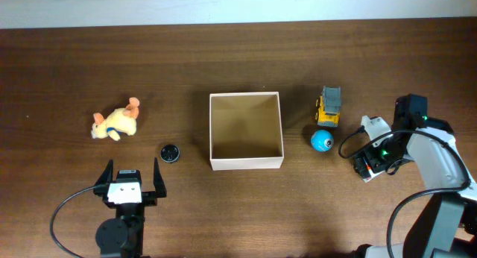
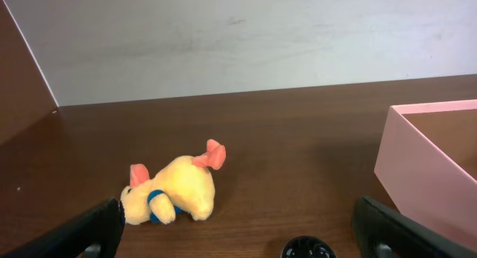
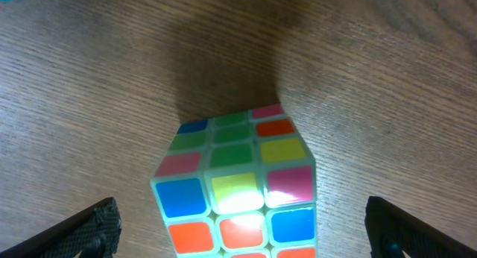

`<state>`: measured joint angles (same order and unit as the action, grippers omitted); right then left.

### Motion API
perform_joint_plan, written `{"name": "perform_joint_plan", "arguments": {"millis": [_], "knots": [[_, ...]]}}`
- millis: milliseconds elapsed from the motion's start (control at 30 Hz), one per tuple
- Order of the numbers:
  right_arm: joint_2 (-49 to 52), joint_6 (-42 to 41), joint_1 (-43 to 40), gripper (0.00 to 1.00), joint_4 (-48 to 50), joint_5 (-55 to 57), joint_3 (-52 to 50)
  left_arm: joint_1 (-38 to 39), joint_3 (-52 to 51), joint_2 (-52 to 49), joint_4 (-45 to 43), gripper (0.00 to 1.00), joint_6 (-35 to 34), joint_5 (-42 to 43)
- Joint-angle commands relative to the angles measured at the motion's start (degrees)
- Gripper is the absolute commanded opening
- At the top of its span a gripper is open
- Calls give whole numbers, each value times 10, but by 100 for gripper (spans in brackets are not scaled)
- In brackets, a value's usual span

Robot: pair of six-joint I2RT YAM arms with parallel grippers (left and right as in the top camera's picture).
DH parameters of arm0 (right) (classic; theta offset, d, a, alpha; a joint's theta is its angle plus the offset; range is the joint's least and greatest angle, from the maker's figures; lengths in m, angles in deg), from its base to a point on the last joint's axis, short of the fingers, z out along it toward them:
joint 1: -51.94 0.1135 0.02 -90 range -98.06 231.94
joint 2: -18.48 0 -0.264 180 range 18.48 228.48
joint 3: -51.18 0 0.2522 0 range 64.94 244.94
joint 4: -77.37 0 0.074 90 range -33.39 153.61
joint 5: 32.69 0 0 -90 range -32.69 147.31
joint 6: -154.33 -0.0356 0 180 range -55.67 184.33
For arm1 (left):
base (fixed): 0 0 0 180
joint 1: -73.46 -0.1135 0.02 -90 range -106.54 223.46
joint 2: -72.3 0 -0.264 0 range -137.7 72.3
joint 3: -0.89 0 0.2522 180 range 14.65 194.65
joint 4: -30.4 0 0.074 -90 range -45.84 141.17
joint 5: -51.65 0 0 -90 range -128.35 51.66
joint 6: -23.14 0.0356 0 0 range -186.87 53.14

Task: Pack container
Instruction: 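Lower the right gripper over the Rubik's cube and close on it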

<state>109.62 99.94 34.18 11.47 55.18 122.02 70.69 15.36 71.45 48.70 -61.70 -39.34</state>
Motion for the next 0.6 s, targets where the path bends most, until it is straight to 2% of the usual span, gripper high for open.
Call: {"name": "perform_joint_plan", "arguments": {"millis": [0,467,567], "knots": [[6,6,-11,99,5,-24,-3,-4,-2,4,2,99,11,4],[32,6,-11,100,21,-29,-3,-4,-2,4,2,99,11,4],[32,6,-11,94,21,-28,-3,-4,-2,4,2,99,11,4]]}}
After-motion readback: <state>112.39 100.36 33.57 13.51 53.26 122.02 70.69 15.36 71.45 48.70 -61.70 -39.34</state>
